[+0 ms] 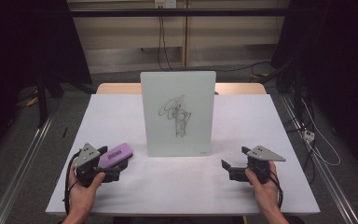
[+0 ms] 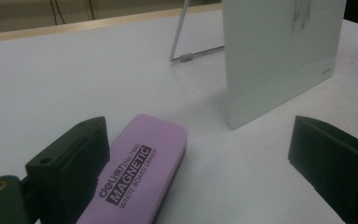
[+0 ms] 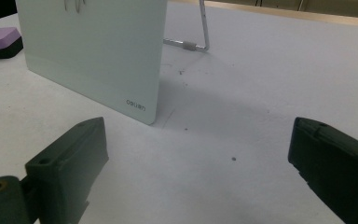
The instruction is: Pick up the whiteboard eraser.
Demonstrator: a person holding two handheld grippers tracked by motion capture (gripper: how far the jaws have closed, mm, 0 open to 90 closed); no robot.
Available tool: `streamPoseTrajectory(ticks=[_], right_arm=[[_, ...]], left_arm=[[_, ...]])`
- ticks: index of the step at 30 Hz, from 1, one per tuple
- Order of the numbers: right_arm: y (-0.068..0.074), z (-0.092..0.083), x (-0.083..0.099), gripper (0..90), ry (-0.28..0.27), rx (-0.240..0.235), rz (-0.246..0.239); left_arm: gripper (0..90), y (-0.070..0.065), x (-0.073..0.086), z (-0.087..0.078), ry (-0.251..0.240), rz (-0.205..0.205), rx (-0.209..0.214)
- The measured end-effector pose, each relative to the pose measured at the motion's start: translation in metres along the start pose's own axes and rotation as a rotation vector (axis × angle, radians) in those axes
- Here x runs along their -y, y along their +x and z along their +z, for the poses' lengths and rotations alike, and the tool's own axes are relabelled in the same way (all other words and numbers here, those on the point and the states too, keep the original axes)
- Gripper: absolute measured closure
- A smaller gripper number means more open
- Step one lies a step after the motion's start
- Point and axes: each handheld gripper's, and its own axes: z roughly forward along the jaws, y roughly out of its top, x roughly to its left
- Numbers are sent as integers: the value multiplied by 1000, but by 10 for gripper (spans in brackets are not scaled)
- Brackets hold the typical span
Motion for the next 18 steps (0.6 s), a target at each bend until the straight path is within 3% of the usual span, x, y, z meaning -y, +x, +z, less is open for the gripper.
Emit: streamPoseTrajectory(ticks=[10, 12, 15, 18], right_arm=[[-1, 0, 0, 47, 6, -17, 1], [-1, 0, 0, 48, 6, -22, 5], [-2, 0, 1, 48, 9, -24, 6], [-3, -1, 1, 49, 9, -30, 8]], left_arm=[[68, 0, -3, 2, 47, 21, 22], [72, 0, -4, 3, 64, 30, 5], [73, 1, -5, 5, 61, 22, 26], [82, 1, -8, 4, 74, 18, 18]])
